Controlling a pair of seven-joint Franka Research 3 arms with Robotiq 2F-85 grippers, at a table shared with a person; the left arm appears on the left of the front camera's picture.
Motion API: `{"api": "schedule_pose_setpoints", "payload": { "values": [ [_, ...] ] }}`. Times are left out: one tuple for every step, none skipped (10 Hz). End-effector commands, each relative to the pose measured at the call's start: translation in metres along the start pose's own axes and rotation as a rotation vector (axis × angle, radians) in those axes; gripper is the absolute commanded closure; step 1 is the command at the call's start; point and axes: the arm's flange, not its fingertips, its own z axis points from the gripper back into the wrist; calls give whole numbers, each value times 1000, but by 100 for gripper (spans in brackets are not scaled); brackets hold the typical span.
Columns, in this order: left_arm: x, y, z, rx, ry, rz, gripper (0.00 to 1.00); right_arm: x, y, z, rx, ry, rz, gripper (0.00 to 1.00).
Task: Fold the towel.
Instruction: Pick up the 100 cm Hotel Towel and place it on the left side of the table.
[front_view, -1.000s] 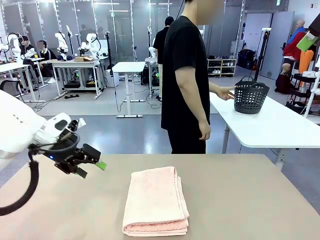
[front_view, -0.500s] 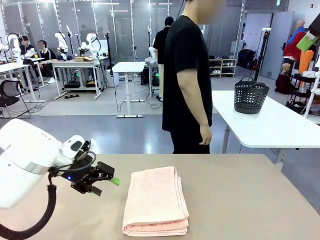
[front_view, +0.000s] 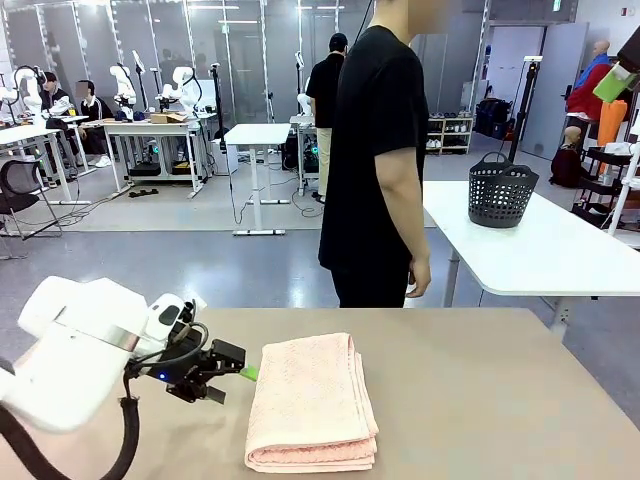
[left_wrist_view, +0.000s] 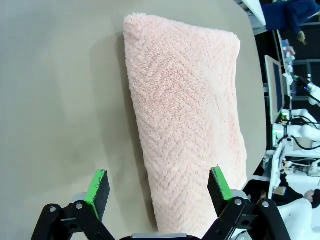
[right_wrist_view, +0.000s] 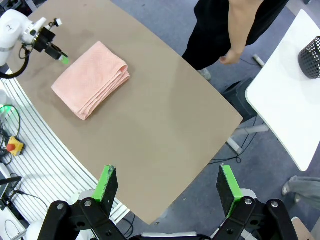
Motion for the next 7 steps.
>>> {"api": "schedule_pose_setpoints", "payload": {
  "values": [
    [2,11,-26,-87,10,8,0,2,0,1,1,-7,-14,0],
    [2,11,-33,-130,8,21,0,2,0,1,1,-7,-14,0],
    [1,11,-41,-145,24,15,0,2,0,1,1,-7,-14,0],
    [2,10,-47,-145,41,17,0,2,0,1,1,-7,-14,0],
    [2,9,-54,-160,47,28,0,2,0,1,1,-7,-14,0],
    [2,7,-58,-191,38,41,0,2,0,1,1,-7,-14,0],
    [3,4,-59,-220,20,42,0,2,0,1,1,-7,-14,0]
  ]
}}
